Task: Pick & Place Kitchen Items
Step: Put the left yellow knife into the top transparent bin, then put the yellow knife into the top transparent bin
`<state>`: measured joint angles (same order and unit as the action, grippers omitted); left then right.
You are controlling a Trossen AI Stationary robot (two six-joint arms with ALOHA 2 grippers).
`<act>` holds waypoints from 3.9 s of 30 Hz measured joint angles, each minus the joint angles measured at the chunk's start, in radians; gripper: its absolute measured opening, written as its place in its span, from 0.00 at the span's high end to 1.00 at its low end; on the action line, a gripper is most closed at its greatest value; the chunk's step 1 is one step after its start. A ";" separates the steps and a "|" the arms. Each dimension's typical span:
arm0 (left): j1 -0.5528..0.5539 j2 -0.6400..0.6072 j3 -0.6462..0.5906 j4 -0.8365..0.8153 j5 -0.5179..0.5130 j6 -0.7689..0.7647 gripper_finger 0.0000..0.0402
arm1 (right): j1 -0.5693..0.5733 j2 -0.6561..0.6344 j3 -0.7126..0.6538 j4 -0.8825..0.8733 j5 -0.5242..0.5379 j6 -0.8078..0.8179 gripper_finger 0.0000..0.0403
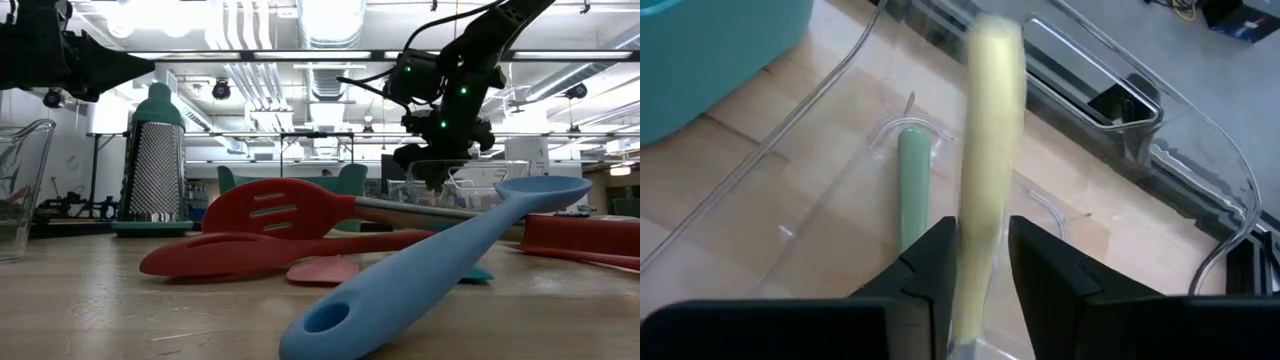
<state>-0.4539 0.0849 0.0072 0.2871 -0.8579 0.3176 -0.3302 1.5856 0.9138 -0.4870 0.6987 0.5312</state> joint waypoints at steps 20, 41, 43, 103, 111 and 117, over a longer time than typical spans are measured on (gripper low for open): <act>0.000 0.000 0.000 0.000 0.000 0.000 0.97 | 0.137 0.001 0.175 0.022 -0.024 -0.083 0.60; 0.000 0.000 0.000 -0.007 0.003 0.000 0.97 | 0.285 0.206 0.228 0.335 -0.357 -0.186 0.47; 0.000 0.000 0.000 -0.006 0.003 0.000 0.97 | 0.285 0.228 0.228 0.349 -0.368 -0.153 0.47; 0.000 0.001 0.000 -0.019 0.003 0.000 0.97 | 0.260 0.461 0.518 -0.162 -0.334 0.106 0.45; 0.000 0.001 0.000 -0.019 0.003 0.000 0.97 | 0.255 0.461 0.519 -0.253 -0.353 0.095 0.50; 0.000 0.001 0.000 -0.019 0.003 0.000 0.97 | 0.254 0.461 0.519 -0.276 -0.313 0.097 0.50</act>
<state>-0.4538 0.0856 0.0074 0.2676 -0.8547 0.3176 -0.0761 2.0468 1.4330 -0.7631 0.3859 0.6284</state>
